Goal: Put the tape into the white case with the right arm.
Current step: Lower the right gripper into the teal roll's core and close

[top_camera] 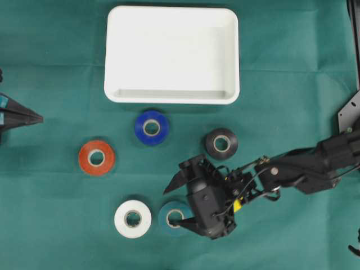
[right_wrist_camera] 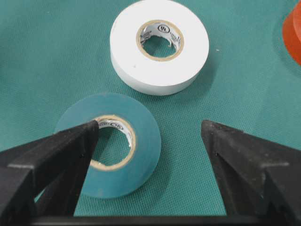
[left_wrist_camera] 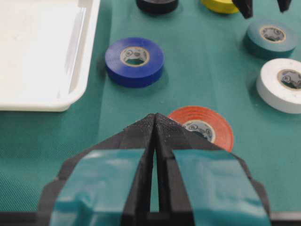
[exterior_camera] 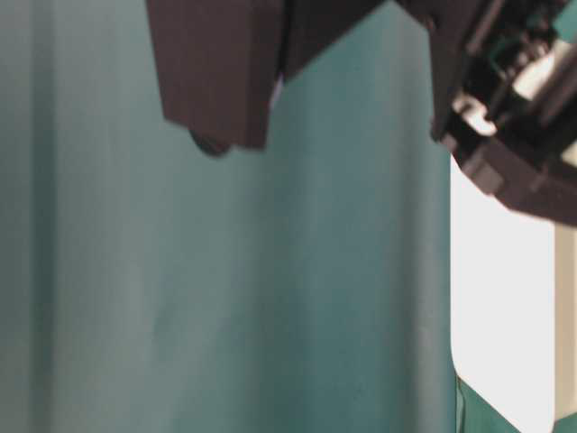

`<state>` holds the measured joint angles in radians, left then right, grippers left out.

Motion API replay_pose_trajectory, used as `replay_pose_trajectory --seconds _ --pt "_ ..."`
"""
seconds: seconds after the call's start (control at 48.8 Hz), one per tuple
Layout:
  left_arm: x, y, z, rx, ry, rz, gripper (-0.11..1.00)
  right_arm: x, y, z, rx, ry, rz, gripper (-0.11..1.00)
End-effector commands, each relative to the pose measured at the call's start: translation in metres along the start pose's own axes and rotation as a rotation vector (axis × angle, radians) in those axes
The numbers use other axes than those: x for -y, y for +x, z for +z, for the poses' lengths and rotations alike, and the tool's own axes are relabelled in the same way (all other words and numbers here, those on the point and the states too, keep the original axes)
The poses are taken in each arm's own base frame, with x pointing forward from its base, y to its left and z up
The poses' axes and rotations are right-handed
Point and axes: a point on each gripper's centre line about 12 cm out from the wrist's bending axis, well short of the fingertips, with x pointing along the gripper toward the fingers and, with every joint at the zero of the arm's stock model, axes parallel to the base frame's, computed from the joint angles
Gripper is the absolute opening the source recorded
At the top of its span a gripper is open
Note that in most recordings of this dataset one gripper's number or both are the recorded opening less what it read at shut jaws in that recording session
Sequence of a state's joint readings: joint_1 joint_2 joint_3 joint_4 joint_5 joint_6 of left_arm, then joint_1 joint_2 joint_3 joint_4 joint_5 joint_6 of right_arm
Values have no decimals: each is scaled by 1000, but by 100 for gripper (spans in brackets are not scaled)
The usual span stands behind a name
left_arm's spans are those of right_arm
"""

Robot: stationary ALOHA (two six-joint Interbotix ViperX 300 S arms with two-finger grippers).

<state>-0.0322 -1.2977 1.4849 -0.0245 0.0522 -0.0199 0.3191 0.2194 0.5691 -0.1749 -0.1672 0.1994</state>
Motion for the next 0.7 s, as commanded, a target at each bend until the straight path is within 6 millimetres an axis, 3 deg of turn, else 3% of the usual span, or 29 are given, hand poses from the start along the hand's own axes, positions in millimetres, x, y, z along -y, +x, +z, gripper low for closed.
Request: replay_pose_trajectory --seconds 0.0,0.676 --pt "0 0 5 14 -5 2 0 -1 2 16 22 -1 -1 64" --pt "0 1 1 11 -4 3 0 4 20 5 -171 68 -52 64"
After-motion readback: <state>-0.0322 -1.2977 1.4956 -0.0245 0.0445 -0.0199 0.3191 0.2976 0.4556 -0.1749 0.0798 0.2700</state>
